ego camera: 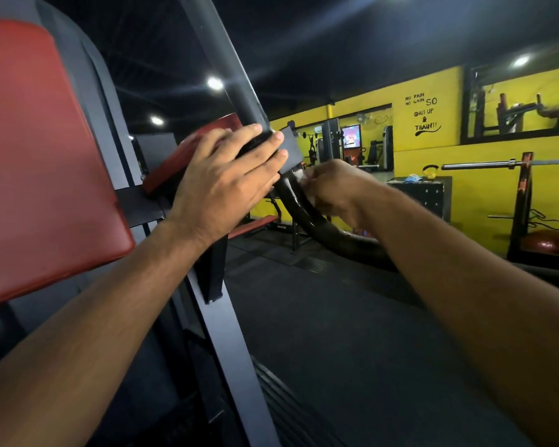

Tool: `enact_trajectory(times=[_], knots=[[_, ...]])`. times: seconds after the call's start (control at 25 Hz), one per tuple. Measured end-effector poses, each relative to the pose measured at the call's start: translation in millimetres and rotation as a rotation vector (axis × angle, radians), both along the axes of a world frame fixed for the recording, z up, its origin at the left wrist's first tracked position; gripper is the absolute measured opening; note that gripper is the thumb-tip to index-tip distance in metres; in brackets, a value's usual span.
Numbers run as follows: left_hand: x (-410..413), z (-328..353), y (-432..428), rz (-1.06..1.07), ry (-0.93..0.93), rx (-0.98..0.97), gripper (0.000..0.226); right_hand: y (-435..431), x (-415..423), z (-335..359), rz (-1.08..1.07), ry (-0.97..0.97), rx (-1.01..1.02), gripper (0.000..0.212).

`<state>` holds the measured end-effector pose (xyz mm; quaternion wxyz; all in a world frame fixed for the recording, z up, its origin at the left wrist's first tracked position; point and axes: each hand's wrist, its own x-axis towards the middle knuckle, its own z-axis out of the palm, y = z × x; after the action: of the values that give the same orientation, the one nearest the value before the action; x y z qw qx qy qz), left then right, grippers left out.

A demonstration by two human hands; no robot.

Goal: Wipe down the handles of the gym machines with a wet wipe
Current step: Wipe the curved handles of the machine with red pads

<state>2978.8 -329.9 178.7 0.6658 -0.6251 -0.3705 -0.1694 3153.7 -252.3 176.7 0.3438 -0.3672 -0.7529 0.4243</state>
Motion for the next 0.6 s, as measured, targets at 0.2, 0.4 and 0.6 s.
enact_trajectory(times=[0.2,0.4,0.6], knots=[[1.1,-1.8,0.1,0.011,-0.017,0.005,0.029,-4.1,4.5,9.7,-0.068,-0.165,0.077,0.017],[1.6,1.4,-0.7,0.006,0.005,0.015,0.028,-37.8,10.8,-26.8,-0.293,-0.385,0.674,0.021],[4.3,0.6,0.2,0.024,0.017,0.008,0.028,-50.1,7.6,-64.4,-0.397,-0.531,1.324,0.044]])
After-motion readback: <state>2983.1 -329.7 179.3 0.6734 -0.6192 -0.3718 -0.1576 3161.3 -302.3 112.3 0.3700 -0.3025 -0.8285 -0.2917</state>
